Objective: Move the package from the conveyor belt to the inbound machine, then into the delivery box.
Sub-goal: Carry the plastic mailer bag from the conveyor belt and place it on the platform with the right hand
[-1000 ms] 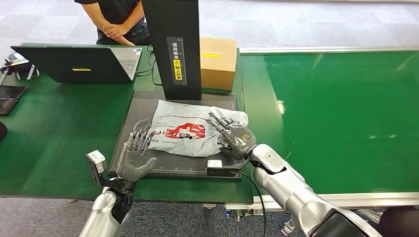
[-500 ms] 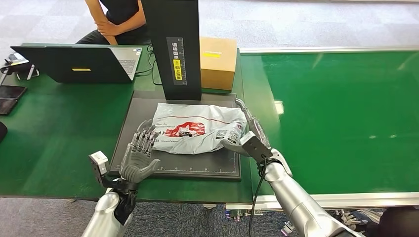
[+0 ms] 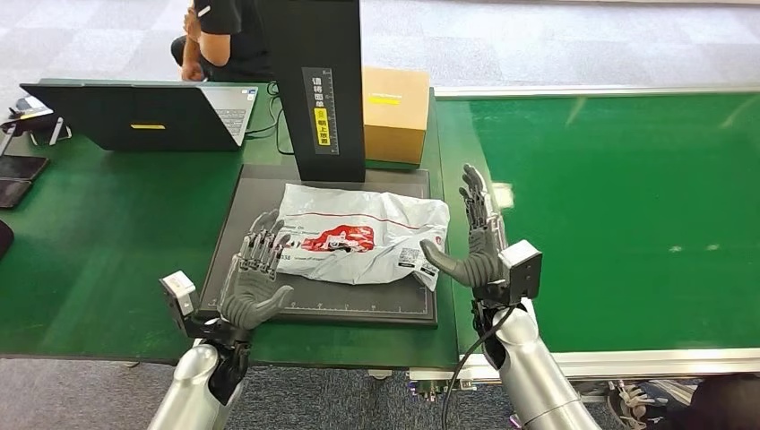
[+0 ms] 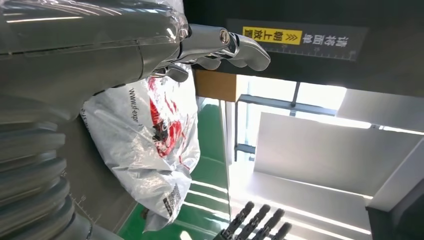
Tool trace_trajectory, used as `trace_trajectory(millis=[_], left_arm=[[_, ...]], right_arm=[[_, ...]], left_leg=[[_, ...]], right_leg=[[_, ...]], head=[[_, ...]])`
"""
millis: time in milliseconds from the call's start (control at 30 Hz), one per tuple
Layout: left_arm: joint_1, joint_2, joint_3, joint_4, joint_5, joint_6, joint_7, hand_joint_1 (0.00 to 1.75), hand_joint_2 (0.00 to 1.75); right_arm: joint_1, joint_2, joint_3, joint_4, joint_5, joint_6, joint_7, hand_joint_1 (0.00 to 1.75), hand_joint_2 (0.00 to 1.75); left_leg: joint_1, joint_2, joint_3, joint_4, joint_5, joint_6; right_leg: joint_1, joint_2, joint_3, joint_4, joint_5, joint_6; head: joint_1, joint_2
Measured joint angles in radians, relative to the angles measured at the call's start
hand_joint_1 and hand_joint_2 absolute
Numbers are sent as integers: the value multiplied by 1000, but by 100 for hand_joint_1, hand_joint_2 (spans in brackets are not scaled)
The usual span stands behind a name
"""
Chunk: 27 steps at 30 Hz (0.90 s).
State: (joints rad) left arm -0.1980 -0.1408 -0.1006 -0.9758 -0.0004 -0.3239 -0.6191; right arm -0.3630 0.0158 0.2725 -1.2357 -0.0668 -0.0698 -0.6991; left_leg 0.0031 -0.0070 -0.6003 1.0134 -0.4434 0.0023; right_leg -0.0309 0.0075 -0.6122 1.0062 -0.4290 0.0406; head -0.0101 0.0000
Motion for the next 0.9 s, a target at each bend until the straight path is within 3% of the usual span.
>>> trace_trajectory(millis=[133,300,767,900], left_arm=[[32,0,0,-71,-4,3,21,0,175],[71,-4,1,-167,-23,-21,52,0,175],[133,-25,11,-238,-23,-83,78,0,175],[132,-26,2,-238,-135,-30,101,0,175]], right_arm=[[79,41,-72,-103,-39,24,30,0,175],[158,89,-154,-191,10,87,74,0,175],[234,146,-252,-202,84,167,95,0,175],[247,151,-261,-202,94,176,104,0,175]], left_leg=[[0,0,0,0,0,0],[0,0,0,0,-1,0],[0,0,0,0,-1,0],[0,0,0,0,-1,0]], right_leg=[[0,0,0,0,-1,0],[0,0,0,0,-2,-1],[0,0,0,0,-1,-1],[0,0,0,0,-2,-1]], head=[[0,0],[0,0],[0,0],[0,0]])
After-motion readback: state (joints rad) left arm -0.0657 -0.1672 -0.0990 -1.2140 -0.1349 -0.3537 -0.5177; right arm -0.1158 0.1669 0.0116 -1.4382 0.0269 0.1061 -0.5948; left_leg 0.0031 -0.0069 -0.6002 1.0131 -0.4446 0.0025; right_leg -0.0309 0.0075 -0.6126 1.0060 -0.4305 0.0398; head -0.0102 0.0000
